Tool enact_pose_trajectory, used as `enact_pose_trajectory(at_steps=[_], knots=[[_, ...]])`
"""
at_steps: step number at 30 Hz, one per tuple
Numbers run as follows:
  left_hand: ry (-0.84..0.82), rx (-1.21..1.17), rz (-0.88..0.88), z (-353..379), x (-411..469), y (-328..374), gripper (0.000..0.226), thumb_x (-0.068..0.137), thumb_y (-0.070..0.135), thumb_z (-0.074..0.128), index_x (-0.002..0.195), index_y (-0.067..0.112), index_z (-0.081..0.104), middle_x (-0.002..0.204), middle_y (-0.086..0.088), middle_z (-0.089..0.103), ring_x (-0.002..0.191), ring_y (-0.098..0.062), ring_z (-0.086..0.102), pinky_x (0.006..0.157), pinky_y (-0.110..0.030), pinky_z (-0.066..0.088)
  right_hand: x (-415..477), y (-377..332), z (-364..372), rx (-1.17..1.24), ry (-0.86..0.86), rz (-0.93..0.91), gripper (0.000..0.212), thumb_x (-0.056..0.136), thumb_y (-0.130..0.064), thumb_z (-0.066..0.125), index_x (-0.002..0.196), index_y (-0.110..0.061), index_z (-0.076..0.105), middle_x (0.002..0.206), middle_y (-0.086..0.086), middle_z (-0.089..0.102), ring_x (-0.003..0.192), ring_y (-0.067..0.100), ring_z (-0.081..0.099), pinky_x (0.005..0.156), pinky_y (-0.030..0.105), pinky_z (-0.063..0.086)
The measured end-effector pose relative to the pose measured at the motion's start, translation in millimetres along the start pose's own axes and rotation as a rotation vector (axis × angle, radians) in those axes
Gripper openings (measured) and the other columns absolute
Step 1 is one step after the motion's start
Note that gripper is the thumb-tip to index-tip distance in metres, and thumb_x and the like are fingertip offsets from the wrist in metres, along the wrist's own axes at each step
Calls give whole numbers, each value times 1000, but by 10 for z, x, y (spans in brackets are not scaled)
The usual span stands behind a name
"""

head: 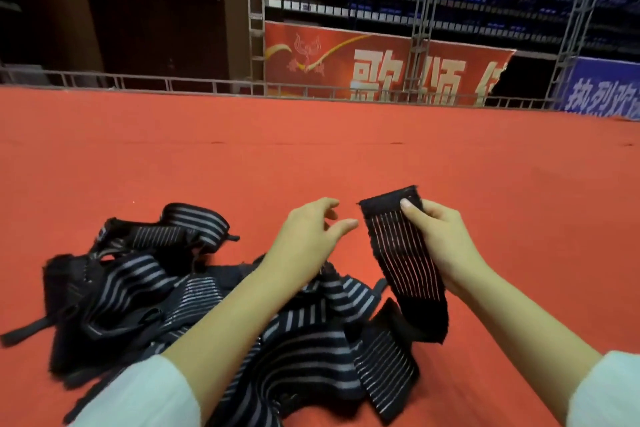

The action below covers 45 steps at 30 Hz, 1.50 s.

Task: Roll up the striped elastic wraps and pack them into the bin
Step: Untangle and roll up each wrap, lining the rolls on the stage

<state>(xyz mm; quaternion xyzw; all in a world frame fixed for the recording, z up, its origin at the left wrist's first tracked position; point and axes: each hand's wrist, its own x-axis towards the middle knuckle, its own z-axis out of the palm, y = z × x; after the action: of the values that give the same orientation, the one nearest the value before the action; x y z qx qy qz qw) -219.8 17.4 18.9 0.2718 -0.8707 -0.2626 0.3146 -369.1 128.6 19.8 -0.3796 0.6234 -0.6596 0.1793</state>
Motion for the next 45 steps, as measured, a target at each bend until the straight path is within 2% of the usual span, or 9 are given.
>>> enact_pose_trajectory(at_steps=[4, 9, 18, 23, 30, 35, 39, 41, 45], knots=[[-7, -176, -19, -238, 64, 461, 42, 91, 46, 59, 121, 17, 59, 110, 4, 65, 97, -14, 61, 82, -27, 47, -183, -589, 3, -8, -75, -89, 21, 97, -16, 52, 88, -11, 71, 74, 4, 73, 66, 15, 69, 60, 23, 54], [80, -480, 52, -791, -66, 1002, 13, 90, 20, 65, 92, 8, 64, 79, 0, 67, 69, -9, 63, 52, -13, 46, -485, -1358, -6, 4, -97, -195, 20, 97, -18, 52, 90, -11, 70, 73, 5, 73, 65, 17, 70, 58, 26, 57], [236, -565, 196, -1891, -599, 1520, 7, 89, 8, 66, 83, 7, 62, 82, -7, 64, 75, -12, 65, 61, -21, 57, -1052, -2201, 328, -27, -223, -282, 22, 96, -28, 53, 103, -10, 65, 91, 1, 71, 77, 9, 68, 65, 23, 56], [375, -494, 200, -2245, -764, 1490, 13, 87, 8, 67, 76, 8, 61, 89, -10, 63, 79, -17, 66, 58, -23, 58, -1267, -2037, 610, -98, -406, -180, 26, 82, -11, 72, 105, -18, 62, 99, 3, 73, 87, 12, 71, 74, 24, 56], [434, -370, 150, -2450, -947, 1237, 11, 88, 9, 67, 90, -1, 64, 93, -21, 67, 86, -25, 69, 64, -27, 60, -1386, -1605, 907, -72, -394, -61, 7, 88, -7, 66, 95, -6, 67, 82, 3, 72, 69, 9, 69, 55, 17, 49], [457, -87, 171, -2349, -1065, 939, 14, 87, 18, 69, 97, 11, 73, 88, -4, 72, 83, -15, 68, 78, -28, 56, -1385, -1497, 1016, -24, -402, -105, 3, 87, -7, 66, 89, -6, 68, 84, 6, 73, 76, 14, 70, 61, 22, 54], [151, -2, 149, -2029, -1215, 618, 46, 77, 35, 77, 120, 22, 66, 113, 11, 66, 105, -2, 61, 96, -25, 49, -1347, -1348, 1021, 35, -389, -115, 9, 87, -5, 65, 90, -11, 70, 83, 7, 73, 75, 16, 71, 64, 28, 58], [-25, -59, 109, -1809, -1300, 406, 55, 73, 37, 81, 124, 29, 63, 116, 14, 65, 100, 6, 60, 91, -27, 52, -1320, -1232, 1020, 81, -386, -85, 9, 87, -6, 65, 92, -10, 71, 85, 11, 73, 74, 20, 71, 65, 31, 58], [56, -85, 79, -1452, -1315, 84, 32, 78, 21, 77, 109, 26, 73, 94, 11, 75, 87, 2, 68, 80, -31, 57, -1244, -935, 1052, 128, -401, 29, 22, 86, -22, 67, 101, -6, 70, 97, 19, 73, 85, 29, 71, 75, 41, 58]])
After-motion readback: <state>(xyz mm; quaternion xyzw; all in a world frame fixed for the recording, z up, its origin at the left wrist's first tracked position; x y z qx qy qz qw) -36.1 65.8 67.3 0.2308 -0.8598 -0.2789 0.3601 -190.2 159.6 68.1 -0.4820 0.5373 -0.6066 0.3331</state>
